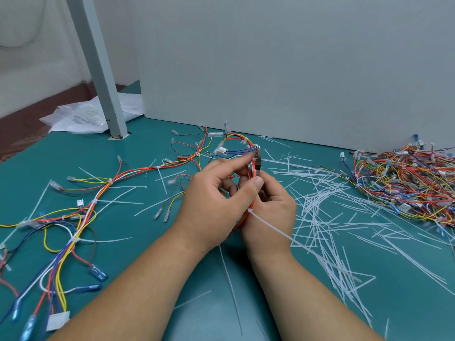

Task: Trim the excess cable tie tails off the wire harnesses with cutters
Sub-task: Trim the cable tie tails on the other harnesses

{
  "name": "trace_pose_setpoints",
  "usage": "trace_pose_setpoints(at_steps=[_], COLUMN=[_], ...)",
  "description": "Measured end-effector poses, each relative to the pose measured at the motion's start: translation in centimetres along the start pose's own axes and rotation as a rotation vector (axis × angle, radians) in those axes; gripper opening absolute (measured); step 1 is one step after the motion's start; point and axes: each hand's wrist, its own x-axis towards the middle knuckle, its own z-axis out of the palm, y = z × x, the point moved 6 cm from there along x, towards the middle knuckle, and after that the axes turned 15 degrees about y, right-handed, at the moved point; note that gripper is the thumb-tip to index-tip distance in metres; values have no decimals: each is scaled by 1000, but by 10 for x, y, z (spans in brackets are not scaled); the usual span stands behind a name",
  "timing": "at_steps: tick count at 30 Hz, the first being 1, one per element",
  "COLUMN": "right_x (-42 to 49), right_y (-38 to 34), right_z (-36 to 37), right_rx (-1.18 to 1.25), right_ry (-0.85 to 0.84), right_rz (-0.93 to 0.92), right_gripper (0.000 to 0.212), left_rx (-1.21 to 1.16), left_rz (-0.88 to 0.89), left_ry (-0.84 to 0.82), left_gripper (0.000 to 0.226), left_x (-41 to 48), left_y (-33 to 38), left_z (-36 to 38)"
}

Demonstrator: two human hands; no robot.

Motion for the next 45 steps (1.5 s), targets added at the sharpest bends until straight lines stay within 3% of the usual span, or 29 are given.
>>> trace_pose_setpoints(at_steps=[45], right_x=[0], right_y=[3], right_z=[1], right_rx=[7], right_ry=[-16], right_rz=[1], right_gripper=[21], left_rx=[-23], left_rz=[0], left_ry=[-13], left_gripper=[43], left_x=[-1], left_y=[3], left_z=[1])
